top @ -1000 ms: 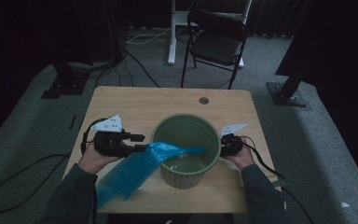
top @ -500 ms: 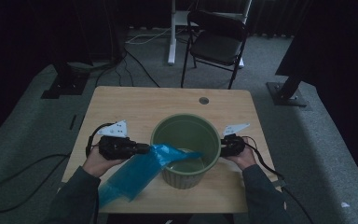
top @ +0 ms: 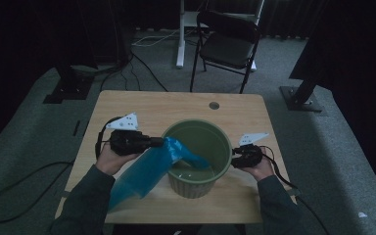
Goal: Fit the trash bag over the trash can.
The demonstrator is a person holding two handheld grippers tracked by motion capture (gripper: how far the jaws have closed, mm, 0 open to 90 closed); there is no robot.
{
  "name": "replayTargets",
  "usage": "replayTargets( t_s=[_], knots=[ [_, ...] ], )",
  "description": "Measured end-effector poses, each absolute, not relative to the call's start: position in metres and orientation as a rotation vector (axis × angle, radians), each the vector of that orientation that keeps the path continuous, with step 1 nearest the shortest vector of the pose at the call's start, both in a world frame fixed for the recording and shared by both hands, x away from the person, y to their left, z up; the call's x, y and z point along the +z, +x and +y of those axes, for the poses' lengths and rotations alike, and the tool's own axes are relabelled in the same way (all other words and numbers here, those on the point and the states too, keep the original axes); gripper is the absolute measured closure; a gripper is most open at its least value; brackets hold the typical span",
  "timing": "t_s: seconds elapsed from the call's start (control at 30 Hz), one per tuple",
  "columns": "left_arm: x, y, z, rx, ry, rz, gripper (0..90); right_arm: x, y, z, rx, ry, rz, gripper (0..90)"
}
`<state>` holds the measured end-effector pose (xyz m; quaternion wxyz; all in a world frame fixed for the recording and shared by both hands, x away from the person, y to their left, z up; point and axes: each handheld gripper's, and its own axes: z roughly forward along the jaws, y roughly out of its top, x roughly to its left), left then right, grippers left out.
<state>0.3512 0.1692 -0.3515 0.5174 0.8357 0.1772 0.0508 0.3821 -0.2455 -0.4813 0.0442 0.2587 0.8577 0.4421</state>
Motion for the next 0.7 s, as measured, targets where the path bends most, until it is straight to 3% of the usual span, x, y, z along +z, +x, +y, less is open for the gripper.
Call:
replayTargets(
  t_s=[0.27,0.53,0.7],
  knots=[
    [-0.353,0.367,0.142,0.137,2.067,0.459,87.9,-0.48,0.377,-0.246,1.343,0.779,2.625,55.2],
    [-0.353,0.362,0.14,0.168,2.07,0.461,70.1,-0.478,0.374,-0.247,1.34,0.775,2.625,55.1],
    [-0.348,0.357,0.151,0.191,2.043,0.48,66.9,-0.476,0.37,-0.248,1.342,0.768,2.627,55.1]
  ],
)
